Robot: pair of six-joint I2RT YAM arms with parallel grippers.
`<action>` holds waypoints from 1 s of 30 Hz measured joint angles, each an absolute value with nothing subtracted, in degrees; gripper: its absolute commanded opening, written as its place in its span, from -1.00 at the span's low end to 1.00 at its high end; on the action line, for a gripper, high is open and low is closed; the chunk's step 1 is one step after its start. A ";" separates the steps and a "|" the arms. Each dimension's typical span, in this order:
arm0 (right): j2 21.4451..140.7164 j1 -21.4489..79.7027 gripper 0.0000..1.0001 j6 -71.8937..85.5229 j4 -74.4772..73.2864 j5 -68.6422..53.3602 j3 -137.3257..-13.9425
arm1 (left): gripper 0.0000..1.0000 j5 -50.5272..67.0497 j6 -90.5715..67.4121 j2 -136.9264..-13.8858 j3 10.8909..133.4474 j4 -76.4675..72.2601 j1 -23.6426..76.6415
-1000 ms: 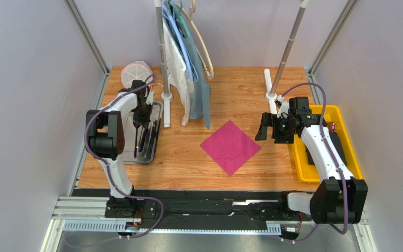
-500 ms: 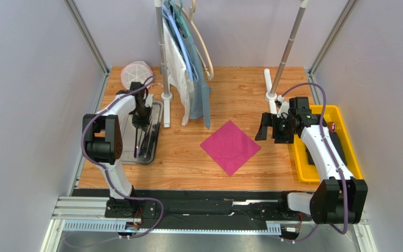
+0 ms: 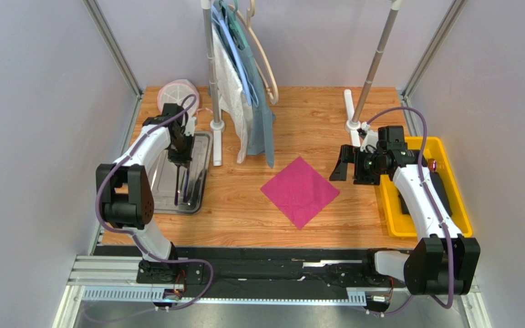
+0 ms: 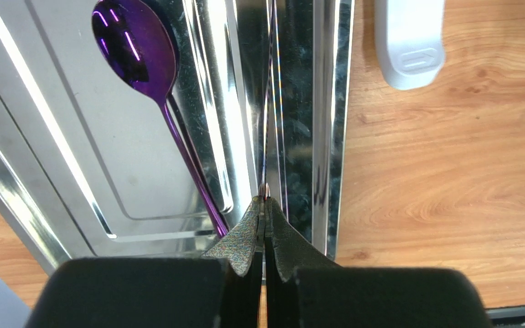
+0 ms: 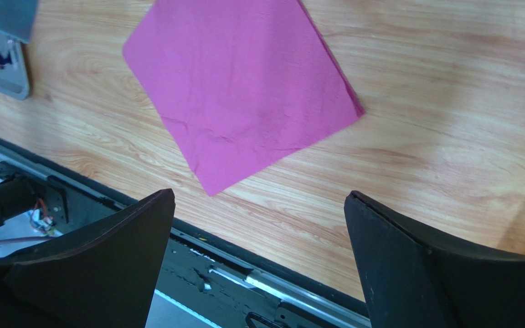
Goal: Place the utensils on the paper napkin and roll it up
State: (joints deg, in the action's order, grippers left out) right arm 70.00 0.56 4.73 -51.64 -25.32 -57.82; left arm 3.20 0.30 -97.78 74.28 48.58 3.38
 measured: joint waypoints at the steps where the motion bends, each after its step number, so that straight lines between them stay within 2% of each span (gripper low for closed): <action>1: 69.87 0.56 1.00 4.82 -51.05 -26.48 -57.82 | -1.00 3.38 0.25 -96.97 74.28 48.86 3.38; 8: 71.09 1.37 1.00 7.29 -46.17 -32.67 -58.50 | -1.00 4.25 -0.62 -93.51 74.28 50.70 3.36; 17: 72.77 5.15 1.00 9.69 -41.85 -34.85 -59.37 | -1.00 4.16 -0.99 -93.32 74.28 51.18 3.36; 30: 72.88 5.17 1.00 10.00 -41.28 -34.46 -59.37 | -1.00 6.68 -0.84 -106.72 76.93 47.92 3.36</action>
State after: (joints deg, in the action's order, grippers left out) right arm 72.88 5.17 10.00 -41.28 -34.46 -59.37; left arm 6.68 -0.84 -106.72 76.93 47.92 3.36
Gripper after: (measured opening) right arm 0.999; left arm 0.007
